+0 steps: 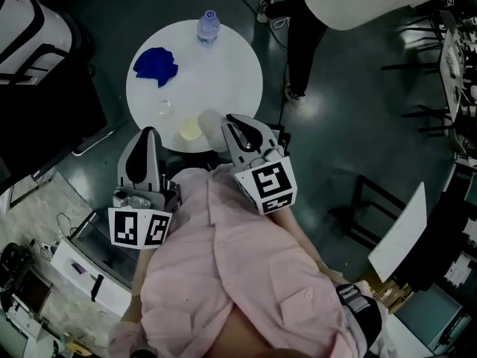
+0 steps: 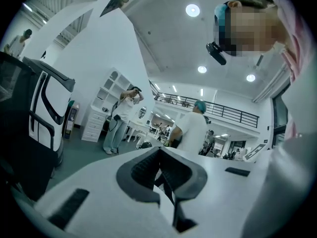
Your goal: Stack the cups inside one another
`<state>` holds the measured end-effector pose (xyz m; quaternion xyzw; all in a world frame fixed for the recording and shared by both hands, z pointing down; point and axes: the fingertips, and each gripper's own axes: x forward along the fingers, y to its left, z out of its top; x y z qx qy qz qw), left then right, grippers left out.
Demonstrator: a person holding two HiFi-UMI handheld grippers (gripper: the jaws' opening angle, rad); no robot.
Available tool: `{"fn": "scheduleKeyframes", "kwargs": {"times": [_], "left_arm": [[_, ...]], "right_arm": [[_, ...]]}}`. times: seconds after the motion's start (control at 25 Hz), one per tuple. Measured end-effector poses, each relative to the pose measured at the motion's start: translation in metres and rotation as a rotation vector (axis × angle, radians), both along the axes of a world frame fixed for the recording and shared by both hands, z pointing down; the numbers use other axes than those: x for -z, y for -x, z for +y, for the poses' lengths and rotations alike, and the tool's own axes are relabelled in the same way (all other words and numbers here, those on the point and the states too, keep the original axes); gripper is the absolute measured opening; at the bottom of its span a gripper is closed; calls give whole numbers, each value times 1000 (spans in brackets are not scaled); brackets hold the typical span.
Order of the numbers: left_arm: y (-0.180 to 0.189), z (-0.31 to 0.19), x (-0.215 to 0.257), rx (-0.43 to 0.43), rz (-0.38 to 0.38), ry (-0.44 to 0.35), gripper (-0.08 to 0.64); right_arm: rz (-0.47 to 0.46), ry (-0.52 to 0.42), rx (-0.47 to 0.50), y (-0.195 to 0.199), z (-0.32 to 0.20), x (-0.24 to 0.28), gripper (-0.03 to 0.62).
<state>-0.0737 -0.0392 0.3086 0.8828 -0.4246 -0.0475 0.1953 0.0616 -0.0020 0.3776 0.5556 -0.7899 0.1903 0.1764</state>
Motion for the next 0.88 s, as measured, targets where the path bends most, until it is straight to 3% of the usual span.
{"fn": "scheduleKeyframes", "kwargs": {"times": [0.6, 0.88], "left_arm": [[-3, 20, 2, 43, 12, -21, 9], [1, 23, 4, 61, 11, -27, 9]], "right_arm": [[21, -14, 59, -5, 14, -2, 41], [28, -4, 123, 11, 10, -1, 41]]}}
